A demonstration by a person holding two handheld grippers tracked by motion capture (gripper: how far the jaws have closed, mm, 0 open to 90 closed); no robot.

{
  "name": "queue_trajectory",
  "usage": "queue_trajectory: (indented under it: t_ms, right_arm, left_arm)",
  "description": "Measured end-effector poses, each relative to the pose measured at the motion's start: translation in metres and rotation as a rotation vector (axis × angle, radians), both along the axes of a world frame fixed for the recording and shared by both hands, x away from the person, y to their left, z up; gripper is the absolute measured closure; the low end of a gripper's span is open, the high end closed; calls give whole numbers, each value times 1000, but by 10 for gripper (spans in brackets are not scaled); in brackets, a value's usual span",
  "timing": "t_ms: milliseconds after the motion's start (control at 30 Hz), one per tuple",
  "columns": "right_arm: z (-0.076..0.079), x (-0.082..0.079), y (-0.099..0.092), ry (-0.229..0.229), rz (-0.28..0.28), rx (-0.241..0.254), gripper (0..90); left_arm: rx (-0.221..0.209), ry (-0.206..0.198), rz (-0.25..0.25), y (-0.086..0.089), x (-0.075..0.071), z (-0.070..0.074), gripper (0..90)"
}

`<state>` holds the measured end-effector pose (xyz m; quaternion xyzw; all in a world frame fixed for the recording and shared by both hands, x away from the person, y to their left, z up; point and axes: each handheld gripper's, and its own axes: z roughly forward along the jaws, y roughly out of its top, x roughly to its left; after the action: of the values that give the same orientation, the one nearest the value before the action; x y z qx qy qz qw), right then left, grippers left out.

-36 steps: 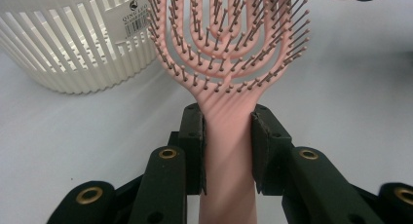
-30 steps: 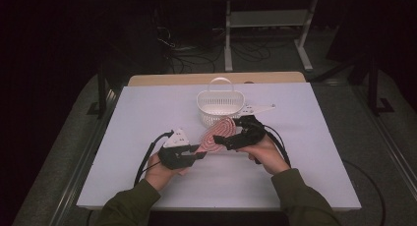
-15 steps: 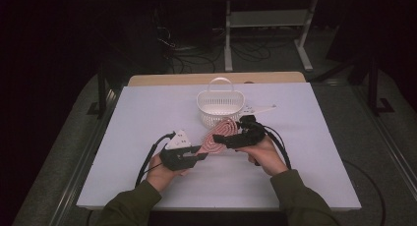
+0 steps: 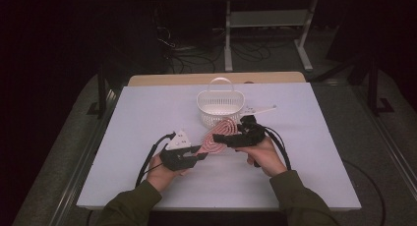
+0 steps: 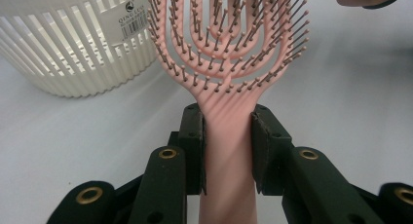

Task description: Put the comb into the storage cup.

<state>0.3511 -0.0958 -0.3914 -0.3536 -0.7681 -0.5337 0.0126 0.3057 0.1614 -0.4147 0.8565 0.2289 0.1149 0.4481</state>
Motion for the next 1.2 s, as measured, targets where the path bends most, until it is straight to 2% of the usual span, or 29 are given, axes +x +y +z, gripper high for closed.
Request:
queue_trajectory:
  t_ms: [267, 500, 967, 1200]
  right_arm:
    - [0, 0, 1, 6, 15, 13, 395]
    - [-1, 1, 0, 34, 27, 36, 462]
    - [0, 2, -1, 63, 31, 68, 527]
    - [1, 2, -2, 85, 45, 108, 575]
  left_arm:
    - [1, -6, 5, 0, 0, 0, 702]
    - [2, -13, 8, 1, 1, 0, 702]
    - [20, -31, 0, 0, 0, -2, 703]
    - [21, -42, -8, -1, 0, -2, 704]
